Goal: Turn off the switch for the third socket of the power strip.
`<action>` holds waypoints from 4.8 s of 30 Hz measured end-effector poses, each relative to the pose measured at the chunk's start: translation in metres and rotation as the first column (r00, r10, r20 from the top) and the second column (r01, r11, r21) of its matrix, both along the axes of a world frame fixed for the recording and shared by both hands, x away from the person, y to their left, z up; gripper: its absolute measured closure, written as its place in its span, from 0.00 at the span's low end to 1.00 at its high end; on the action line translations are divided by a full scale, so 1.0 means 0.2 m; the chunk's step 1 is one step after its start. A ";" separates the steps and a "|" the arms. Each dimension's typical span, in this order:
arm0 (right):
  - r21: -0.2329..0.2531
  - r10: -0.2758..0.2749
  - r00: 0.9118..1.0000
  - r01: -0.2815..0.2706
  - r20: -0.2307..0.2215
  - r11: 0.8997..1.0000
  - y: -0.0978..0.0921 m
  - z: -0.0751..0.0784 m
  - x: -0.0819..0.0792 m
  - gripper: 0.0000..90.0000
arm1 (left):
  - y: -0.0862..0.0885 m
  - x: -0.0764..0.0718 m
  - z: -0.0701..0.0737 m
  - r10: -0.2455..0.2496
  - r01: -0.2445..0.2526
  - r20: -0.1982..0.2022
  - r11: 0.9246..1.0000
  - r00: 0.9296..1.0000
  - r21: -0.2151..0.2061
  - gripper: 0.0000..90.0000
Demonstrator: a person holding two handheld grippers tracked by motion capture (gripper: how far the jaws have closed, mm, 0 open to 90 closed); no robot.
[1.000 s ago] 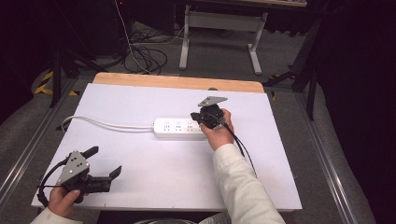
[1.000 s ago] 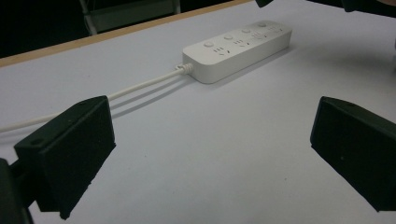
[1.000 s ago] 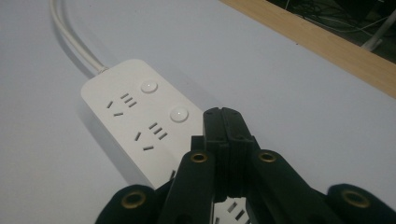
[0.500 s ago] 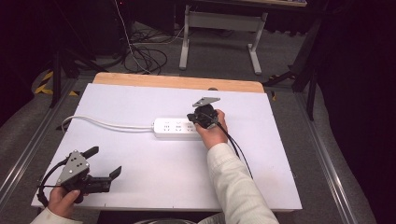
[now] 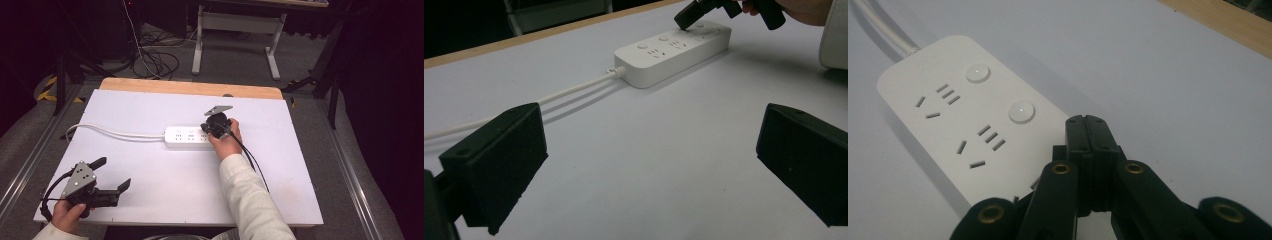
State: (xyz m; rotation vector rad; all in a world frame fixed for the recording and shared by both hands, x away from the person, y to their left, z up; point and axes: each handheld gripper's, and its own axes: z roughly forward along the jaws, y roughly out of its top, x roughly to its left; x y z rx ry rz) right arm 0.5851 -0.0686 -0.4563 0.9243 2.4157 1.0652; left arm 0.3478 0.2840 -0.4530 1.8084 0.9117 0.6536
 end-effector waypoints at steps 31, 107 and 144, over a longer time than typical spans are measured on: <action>-0.010 -0.010 1.000 0.011 0.018 1.000 0.01 -0.02 -0.01 1.00 | 0.00 0.00 0.00 0.001 -0.001 0.000 1.000 1.000 0.000 0.00; 0.070 0.087 0.985 -0.098 0.148 0.993 -0.07 0.40 -0.31 0.43 | 0.01 -0.01 0.01 -0.025 0.024 -0.007 0.999 1.000 -0.041 0.00; 0.184 0.108 0.990 -0.122 0.086 0.975 -0.61 0.29 -0.82 0.23 | 0.03 -0.02 0.04 -0.028 0.028 -0.023 1.000 0.999 0.001 0.00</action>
